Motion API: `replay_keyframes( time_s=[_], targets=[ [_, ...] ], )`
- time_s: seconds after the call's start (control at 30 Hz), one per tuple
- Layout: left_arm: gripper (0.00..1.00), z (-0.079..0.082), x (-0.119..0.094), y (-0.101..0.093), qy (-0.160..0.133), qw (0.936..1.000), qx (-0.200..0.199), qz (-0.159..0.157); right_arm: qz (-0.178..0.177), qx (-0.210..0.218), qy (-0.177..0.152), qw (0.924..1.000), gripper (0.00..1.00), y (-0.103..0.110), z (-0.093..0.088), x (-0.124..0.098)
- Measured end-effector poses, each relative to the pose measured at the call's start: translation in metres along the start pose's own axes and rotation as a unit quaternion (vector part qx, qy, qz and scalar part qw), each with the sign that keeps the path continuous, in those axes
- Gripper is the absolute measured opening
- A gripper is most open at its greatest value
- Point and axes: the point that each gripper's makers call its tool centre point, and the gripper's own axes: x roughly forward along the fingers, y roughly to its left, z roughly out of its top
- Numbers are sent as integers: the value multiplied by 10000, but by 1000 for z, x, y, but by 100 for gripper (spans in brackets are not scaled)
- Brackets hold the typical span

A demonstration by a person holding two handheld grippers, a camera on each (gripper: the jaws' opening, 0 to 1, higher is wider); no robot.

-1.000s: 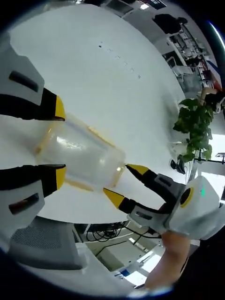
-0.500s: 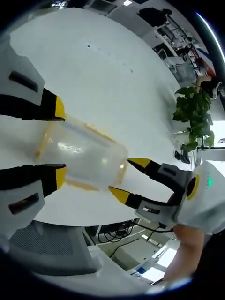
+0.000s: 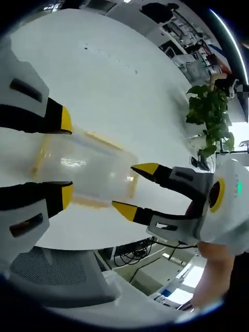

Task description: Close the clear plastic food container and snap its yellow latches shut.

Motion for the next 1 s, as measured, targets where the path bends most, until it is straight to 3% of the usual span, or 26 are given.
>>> replay_keyframes(
  time_s=[0.53, 1.0],
  targets=[
    [34, 15, 11, -9, -178, 9991, 360, -120, 69, -215, -93, 9997, 36, 2, 12, 9],
    [34, 19, 16, -16, -192, 9990, 360, -192, 120, -291, -207, 9993, 34, 1, 23, 13]
  ],
)
